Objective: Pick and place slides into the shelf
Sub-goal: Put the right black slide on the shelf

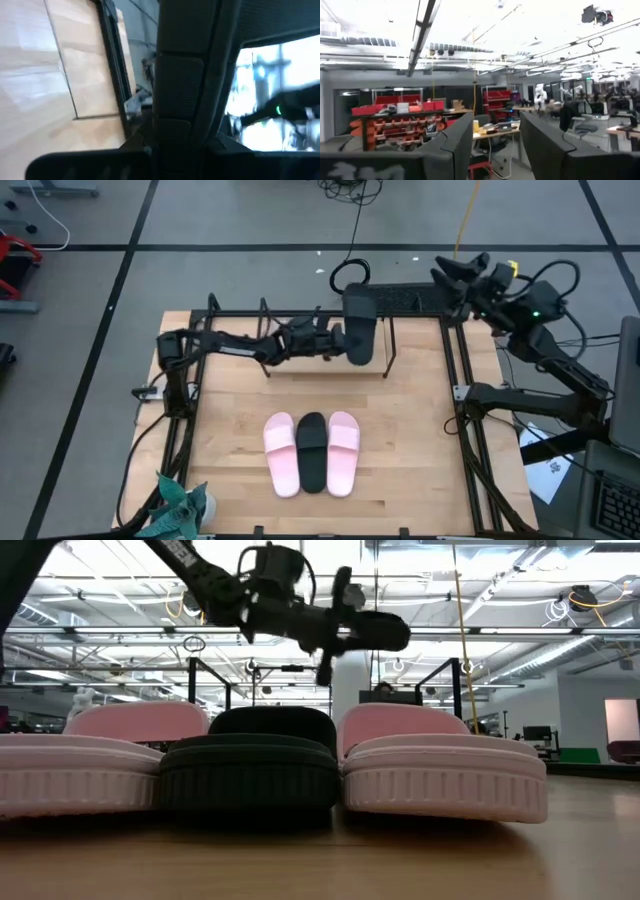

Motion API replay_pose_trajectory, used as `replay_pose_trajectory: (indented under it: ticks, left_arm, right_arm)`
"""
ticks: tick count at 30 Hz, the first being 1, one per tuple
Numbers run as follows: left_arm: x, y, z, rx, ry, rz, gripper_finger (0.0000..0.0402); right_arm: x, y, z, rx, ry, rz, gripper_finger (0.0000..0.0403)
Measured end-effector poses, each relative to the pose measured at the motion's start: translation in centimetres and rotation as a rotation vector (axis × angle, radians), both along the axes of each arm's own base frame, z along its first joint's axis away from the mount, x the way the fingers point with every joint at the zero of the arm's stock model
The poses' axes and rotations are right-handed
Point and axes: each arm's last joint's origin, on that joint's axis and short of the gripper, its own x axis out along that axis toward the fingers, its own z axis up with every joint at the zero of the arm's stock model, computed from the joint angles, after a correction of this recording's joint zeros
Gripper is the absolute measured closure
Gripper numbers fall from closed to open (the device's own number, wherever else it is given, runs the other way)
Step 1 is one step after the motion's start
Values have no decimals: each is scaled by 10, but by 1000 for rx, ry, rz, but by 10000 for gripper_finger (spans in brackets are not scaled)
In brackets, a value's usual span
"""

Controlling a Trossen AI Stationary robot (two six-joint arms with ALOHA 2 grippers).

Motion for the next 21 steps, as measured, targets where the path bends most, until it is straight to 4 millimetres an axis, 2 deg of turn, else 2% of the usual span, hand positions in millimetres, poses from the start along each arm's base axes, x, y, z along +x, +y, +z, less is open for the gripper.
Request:
replay_pose_trajectory:
  ticks: [3, 11, 16, 21]
  left_arm:
    - [6, -7, -16, -68, 47, 60, 356]
    - [12, -29, -13, -140, 25, 116, 356]
    - [20, -42, -2, -162, 26, 70, 356]
    - [20, -49, -9, -183, 76, 79, 356]
  right_arm:
    - [-4, 2, 1, -28, 2, -9, 248]
    - [0, 0, 0, -72, 41, -36, 248]
    - [5, -3, -1, -83, 50, -43, 248]
    - [8, -5, -3, -87, 67, -45, 248]
